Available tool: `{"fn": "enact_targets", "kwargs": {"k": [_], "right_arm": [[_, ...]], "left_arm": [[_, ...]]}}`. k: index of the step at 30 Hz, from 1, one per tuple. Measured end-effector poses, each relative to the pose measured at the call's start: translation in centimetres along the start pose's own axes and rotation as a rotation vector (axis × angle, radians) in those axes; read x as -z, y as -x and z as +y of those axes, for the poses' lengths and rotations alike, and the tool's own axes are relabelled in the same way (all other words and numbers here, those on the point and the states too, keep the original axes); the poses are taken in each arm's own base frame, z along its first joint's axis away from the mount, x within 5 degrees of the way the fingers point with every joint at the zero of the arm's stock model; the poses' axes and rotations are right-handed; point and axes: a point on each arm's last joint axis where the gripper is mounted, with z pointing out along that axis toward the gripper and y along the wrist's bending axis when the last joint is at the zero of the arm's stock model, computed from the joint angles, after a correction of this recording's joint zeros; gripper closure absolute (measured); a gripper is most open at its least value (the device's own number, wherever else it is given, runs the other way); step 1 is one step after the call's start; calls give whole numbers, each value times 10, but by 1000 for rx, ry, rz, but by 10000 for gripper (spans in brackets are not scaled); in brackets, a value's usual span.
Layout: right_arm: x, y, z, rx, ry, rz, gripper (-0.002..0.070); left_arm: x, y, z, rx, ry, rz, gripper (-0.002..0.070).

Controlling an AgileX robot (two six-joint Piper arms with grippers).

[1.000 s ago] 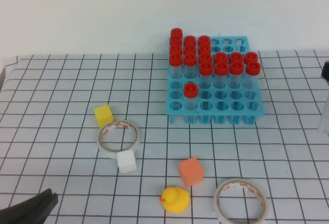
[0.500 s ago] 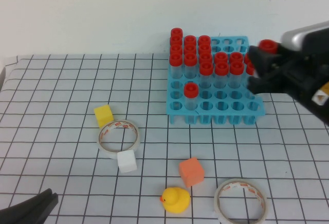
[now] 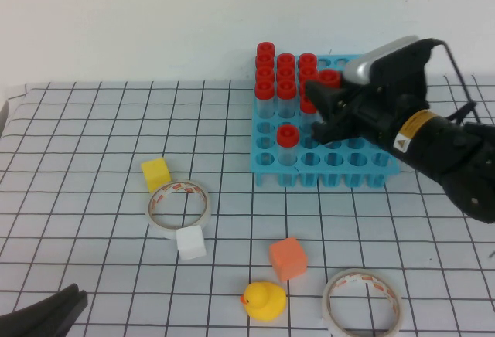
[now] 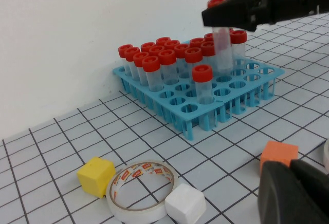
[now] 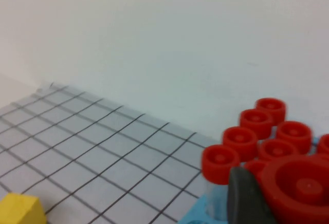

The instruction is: Place the test tubes

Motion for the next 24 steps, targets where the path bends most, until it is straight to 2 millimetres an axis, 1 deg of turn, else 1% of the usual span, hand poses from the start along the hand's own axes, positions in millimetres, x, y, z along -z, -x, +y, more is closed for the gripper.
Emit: {"fn": "enact_targets", "kwargs": {"k": [4, 10, 12, 19, 24], "right_arm": [[-12, -8, 5, 61, 59, 20, 396], [-27, -21, 3, 49, 59, 32, 396], [-29, -26, 2, 38, 53, 40, 396], [-35, -34, -2, -33, 20, -18, 396], [-36, -34, -3, -38, 11, -23, 397]], "left_arm": [[0, 0, 0, 1, 0, 0, 676], [0, 0, 0, 1, 0, 0, 676], [0, 0, 0, 1, 0, 0, 676], [0, 0, 0, 1, 0, 0, 676], [0, 0, 0, 1, 0, 0, 676]]}}
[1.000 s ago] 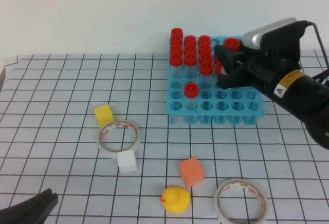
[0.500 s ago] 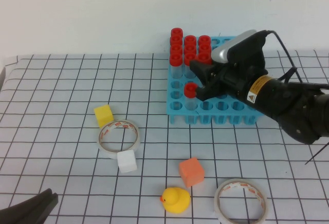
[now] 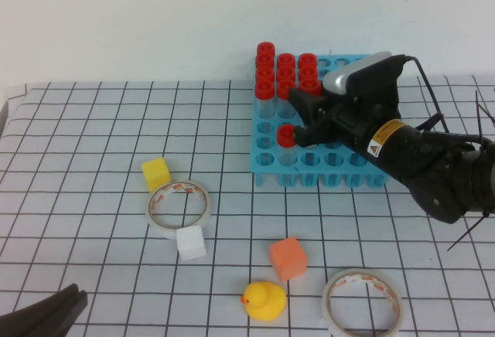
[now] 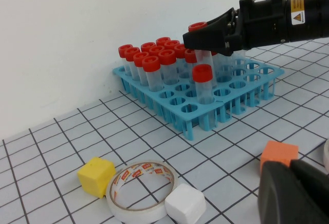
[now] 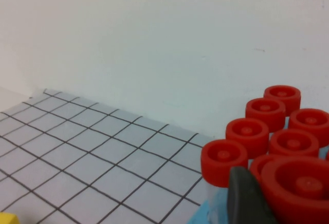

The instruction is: Place the test tubes

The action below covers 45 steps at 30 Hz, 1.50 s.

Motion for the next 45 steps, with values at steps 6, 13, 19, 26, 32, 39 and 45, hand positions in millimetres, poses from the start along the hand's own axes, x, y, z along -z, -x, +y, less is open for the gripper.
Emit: {"fn": "enact_targets", "kwargs": {"k": [6, 13, 19, 26, 32, 39, 45], "right_arm": [[0, -1, -1, 9, -9, 0, 397], [0, -1, -1, 5, -15, -2, 397], [-1, -1, -1, 7, -11, -15, 397], [-2, -6, -1, 41, -1, -40, 397], [-3, -7, -1, 45, -1, -40, 397], [-3, -7, -1, 45, 0, -42, 397], [-3, -10, -2, 32, -8, -6, 397]], "left_arm": [[0, 0, 0, 0, 0, 0, 676], [0, 0, 0, 0, 0, 0, 676], [0, 0, 0, 0, 0, 0, 676], [0, 0, 0, 0, 0, 0, 676], [0, 0, 0, 0, 0, 0, 677], [0, 0, 0, 0, 0, 0, 677], [0, 0, 0, 0, 0, 0, 677]]}}
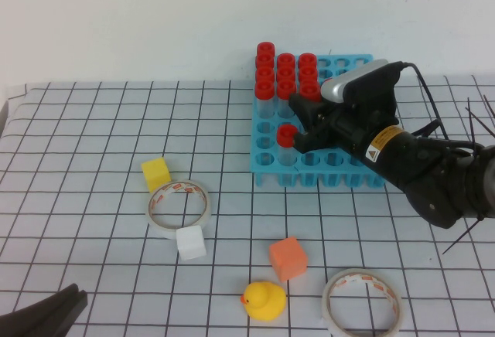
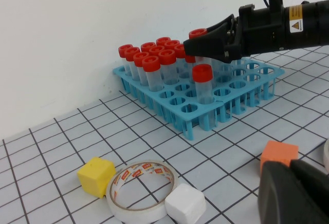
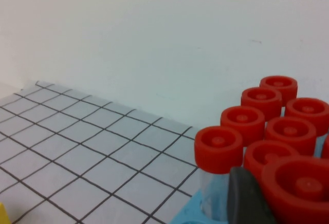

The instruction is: Place the test tubes

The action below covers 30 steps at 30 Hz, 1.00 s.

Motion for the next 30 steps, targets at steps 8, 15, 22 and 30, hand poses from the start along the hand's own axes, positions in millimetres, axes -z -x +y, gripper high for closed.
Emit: {"fn": "enact_targets", "kwargs": {"k": [8, 15, 22, 30], "right_arm": [[0, -1, 0, -8, -4, 6, 293], [5, 12, 0, -7, -10, -8, 274], [49, 60, 10, 5, -5, -93, 386], [144, 123, 36, 149, 47, -164, 659]], "left_arm": [[0, 0, 0, 0, 0, 0, 677], [0, 0, 0, 0, 0, 0, 677], [0, 0, 0, 0, 1, 1, 677], [0, 0, 0, 0, 1, 1, 677]]}}
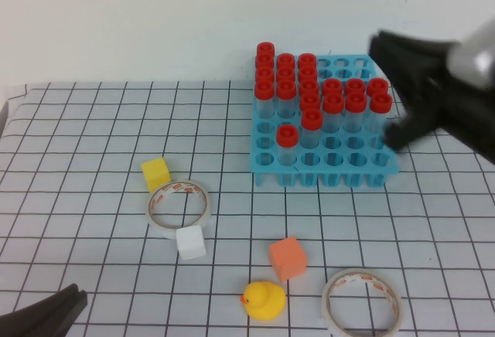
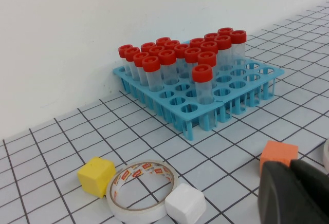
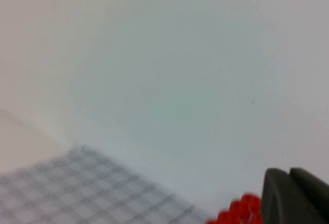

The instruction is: Place the test tubes

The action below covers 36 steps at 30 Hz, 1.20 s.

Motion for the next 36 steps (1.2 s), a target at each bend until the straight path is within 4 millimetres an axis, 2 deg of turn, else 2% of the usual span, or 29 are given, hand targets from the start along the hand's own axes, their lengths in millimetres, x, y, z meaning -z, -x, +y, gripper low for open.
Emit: {"fn": "enact_targets", "kwargs": {"k": [2, 8, 9, 12, 15, 18, 23, 34, 36], "right_arm": [[24, 9, 7, 52, 27, 19, 669], [103, 19, 26, 84, 35, 38, 676], [131, 22, 30, 114, 8, 16, 677], [172, 29, 34, 160, -63, -23, 678], [207, 33, 34, 214, -156, -50, 678], [233, 30, 33, 220, -240, -59, 678], [251, 25, 31, 215, -311, -58, 678], [256, 10, 22, 122, -403, 94, 678], [255, -1, 23, 48, -396, 155, 678]], "left_arm": [[0, 0, 0, 0, 0, 0, 677], [0, 0, 0, 0, 0, 0, 677], [0, 0, 0, 0, 1, 1, 677], [0, 0, 0, 0, 1, 2, 677], [0, 0, 0, 0, 1, 2, 677], [0, 0, 0, 0, 1, 2, 677], [0, 0, 0, 0, 2, 3, 677], [0, 0, 0, 0, 2, 3, 677], [0, 0, 0, 0, 2, 3, 677]]}}
